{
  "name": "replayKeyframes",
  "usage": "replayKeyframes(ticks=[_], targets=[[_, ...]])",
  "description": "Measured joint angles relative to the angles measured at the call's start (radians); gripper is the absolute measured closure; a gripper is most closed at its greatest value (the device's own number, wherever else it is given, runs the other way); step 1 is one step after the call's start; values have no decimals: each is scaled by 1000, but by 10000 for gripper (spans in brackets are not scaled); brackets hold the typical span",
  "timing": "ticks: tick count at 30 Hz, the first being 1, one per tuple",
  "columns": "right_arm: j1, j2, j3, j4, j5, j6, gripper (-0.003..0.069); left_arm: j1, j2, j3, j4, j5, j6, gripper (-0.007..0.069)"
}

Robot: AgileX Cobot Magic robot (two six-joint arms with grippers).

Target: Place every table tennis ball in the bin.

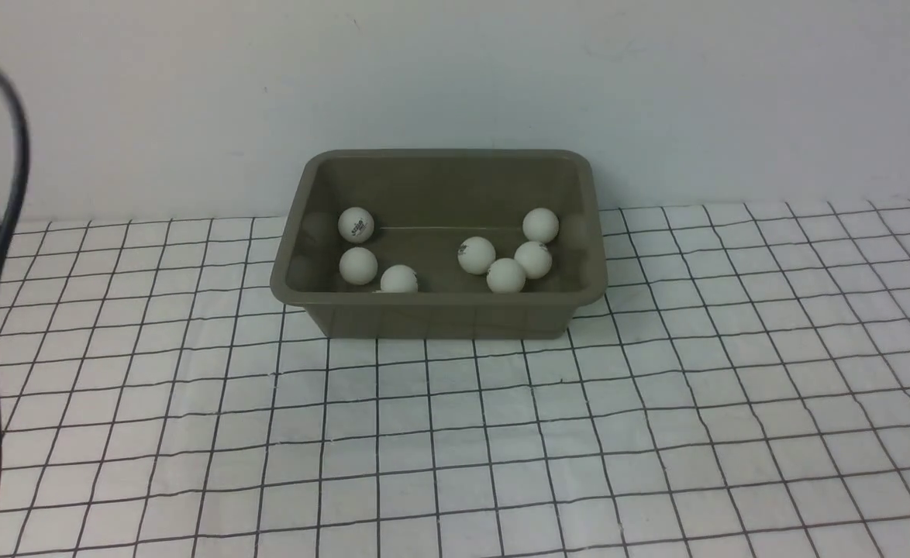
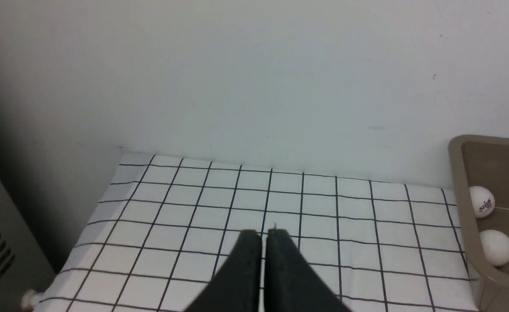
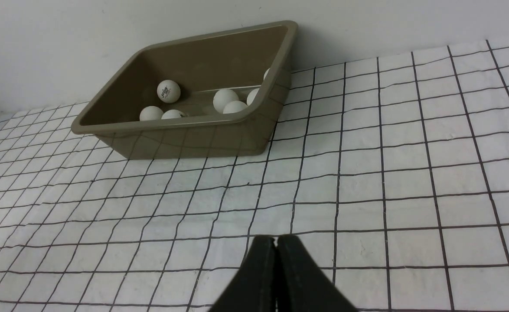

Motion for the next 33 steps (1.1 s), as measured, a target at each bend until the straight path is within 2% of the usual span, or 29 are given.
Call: replayKeyframes(ticks=[5, 9, 18, 25, 33], targets=[[0, 0, 0, 0, 2, 0, 676, 11, -213, 134, 0, 15, -69, 629], [0, 0, 0, 0, 3, 0, 676, 11, -393, 208, 0, 85, -189, 629], [0, 0, 0, 0, 4, 0, 676, 11, -586, 264, -1, 161, -341, 629], [0, 0, 0, 0, 4, 0, 676, 11, -694, 306, -3, 133, -435, 629], [0, 0, 0, 0, 7, 0, 676, 11, -711, 322, -3, 12, -506, 629]])
